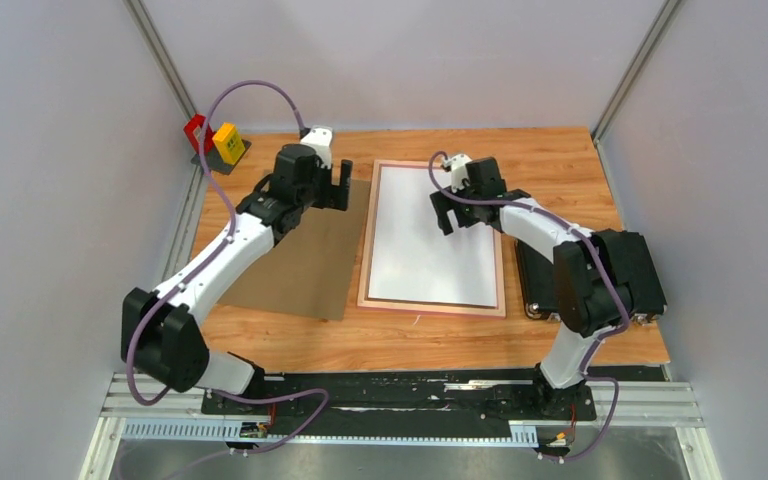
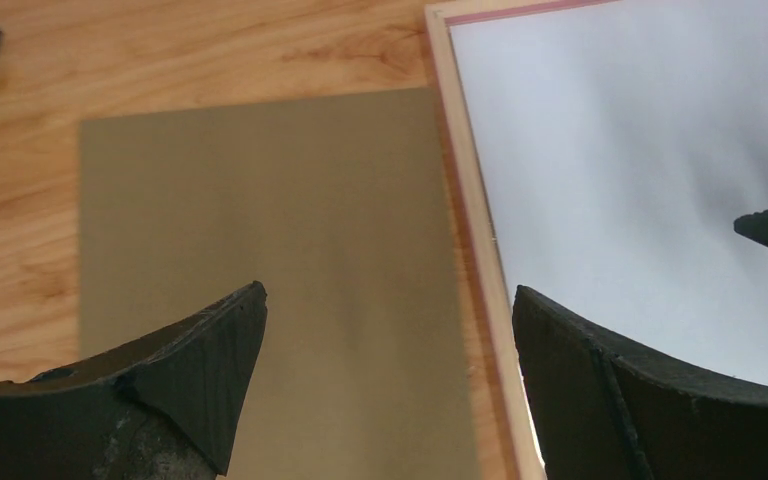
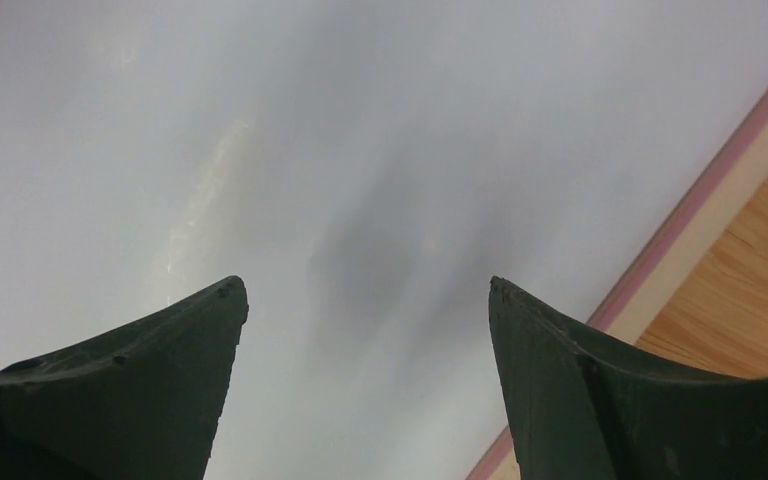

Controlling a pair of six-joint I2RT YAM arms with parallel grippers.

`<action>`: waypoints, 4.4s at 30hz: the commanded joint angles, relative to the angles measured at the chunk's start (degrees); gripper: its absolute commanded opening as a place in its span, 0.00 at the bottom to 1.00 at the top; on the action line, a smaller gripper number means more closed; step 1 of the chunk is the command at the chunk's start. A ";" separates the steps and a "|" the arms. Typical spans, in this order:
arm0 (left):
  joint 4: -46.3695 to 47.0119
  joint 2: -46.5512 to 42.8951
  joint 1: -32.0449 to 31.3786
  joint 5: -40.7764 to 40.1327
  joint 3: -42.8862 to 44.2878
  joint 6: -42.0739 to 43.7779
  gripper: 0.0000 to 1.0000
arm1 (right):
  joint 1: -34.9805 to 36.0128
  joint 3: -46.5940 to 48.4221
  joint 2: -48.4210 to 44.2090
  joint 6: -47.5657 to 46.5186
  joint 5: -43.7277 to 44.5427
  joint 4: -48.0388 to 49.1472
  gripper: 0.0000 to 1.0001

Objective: Put the photo into the frame

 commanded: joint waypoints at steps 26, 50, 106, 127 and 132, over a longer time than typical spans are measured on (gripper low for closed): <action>-2.02 -10.16 16.48 4.05 -7.08 11.18 1.00 | 10.50 3.42 7.73 -5.64 11.65 2.90 0.87; -17.43 8.21 40.45 19.03 2.36 17.81 1.00 | 16.47 26.27 9.44 8.38 -7.34 -7.42 0.93; -18.16 19.12 48.10 29.81 5.80 21.76 1.00 | 20.34 33.89 29.53 31.10 -11.41 -13.17 0.94; -22.98 33.38 47.44 37.64 13.24 23.78 1.00 | 20.87 38.23 35.52 36.88 -16.12 -14.02 0.98; -23.08 33.13 47.36 40.73 11.31 23.53 1.00 | 20.87 39.45 37.25 37.46 -18.73 -13.96 0.97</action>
